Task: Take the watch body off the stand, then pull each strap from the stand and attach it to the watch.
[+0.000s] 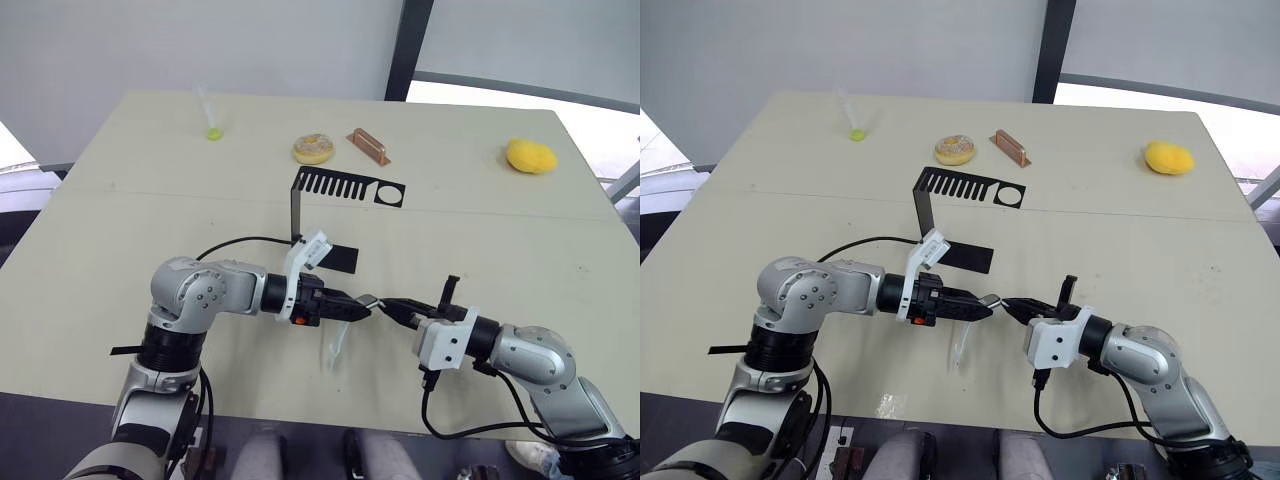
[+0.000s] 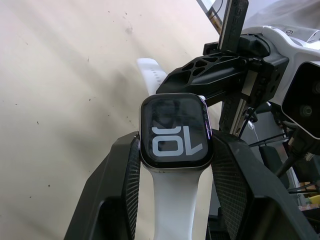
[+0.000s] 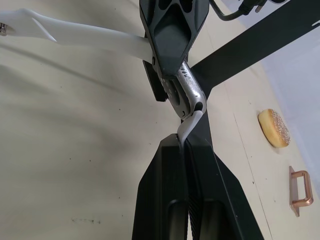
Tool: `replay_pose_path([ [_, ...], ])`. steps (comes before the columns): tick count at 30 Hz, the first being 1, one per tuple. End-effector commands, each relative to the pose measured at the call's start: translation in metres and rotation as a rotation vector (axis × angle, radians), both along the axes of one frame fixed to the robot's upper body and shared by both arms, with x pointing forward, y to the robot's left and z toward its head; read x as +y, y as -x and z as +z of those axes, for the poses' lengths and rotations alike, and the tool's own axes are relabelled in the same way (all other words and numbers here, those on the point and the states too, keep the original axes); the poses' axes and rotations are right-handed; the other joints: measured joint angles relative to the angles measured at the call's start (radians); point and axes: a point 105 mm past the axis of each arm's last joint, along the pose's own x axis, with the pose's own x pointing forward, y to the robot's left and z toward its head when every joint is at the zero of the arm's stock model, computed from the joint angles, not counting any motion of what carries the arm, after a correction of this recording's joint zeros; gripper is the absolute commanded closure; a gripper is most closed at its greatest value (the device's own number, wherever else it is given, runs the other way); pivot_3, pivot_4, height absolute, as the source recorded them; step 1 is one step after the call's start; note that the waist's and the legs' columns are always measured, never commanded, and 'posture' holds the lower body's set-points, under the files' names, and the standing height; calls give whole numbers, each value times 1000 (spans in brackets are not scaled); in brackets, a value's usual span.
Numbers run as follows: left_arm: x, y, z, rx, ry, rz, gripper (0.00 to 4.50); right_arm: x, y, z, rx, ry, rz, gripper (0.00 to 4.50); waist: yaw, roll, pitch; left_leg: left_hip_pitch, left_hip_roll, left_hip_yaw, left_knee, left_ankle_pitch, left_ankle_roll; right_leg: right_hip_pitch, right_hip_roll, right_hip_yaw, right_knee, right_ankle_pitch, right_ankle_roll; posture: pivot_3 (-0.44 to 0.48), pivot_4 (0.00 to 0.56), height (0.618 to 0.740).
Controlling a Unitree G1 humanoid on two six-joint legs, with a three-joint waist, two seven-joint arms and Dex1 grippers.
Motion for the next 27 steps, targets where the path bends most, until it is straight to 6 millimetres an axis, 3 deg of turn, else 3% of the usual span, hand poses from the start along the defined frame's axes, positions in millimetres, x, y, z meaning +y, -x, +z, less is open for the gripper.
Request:
replay_pose_path([
  [1, -25, 23, 12, -14, 63, -157, 2919, 18, 6, 15, -66, -45, 79, 4500, 0, 0, 0, 0, 0, 0, 0, 0, 0, 0, 0, 0, 0, 0, 0, 0, 150, 740],
  [27, -25, 18, 10, -18, 56, -130, 2919, 20, 7, 16, -75, -35, 93, 4500, 0, 0, 0, 0, 0, 0, 0, 0, 0, 0, 0, 0, 0, 0, 0, 0, 150, 740],
])
